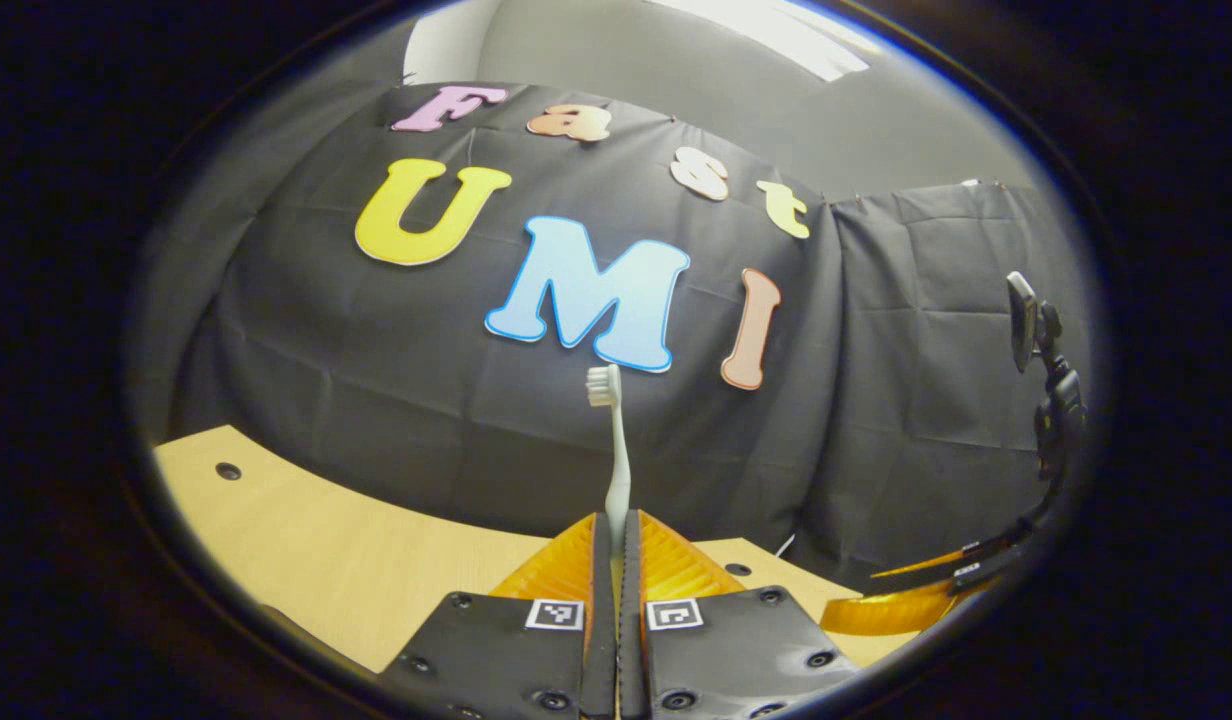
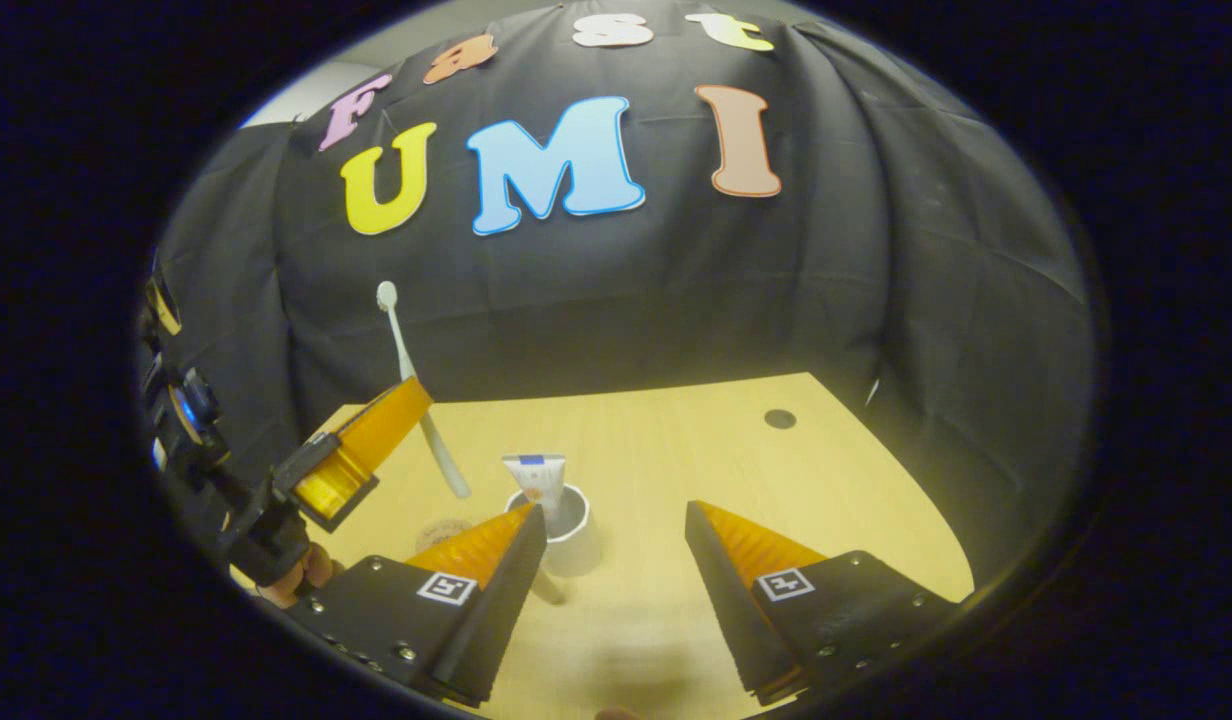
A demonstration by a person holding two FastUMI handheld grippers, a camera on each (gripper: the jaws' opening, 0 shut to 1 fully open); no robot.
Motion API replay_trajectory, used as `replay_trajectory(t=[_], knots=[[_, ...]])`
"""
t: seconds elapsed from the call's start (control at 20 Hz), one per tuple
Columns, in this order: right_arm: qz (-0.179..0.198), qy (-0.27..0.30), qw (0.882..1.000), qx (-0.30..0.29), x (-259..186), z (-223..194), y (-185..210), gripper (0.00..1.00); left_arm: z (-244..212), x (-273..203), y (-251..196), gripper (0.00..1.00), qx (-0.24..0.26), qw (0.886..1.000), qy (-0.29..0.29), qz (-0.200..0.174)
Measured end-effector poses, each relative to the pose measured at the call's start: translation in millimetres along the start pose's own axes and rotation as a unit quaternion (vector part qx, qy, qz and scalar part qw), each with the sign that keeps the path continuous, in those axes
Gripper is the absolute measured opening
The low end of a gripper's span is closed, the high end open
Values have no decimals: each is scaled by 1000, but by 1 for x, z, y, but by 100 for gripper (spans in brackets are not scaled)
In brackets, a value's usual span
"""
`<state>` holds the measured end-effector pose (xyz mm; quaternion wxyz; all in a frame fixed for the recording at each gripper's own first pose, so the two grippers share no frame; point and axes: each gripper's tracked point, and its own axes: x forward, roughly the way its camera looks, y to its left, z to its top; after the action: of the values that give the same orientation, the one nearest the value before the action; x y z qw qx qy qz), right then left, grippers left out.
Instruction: Put the toothbrush and toothpaste on the desktop into the cup, then pick up the cup and place it on the coaster on the desktop.
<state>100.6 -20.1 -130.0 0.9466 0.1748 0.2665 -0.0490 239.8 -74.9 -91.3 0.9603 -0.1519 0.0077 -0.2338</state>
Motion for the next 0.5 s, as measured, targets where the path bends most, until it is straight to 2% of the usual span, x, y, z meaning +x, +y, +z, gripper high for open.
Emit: replay_trajectory(t=[0.5], knots=[[-4, 36, 999, 22, -15, -22, -13, 86, -62, 27, 1, 8, -18, 998, 57, -6]])
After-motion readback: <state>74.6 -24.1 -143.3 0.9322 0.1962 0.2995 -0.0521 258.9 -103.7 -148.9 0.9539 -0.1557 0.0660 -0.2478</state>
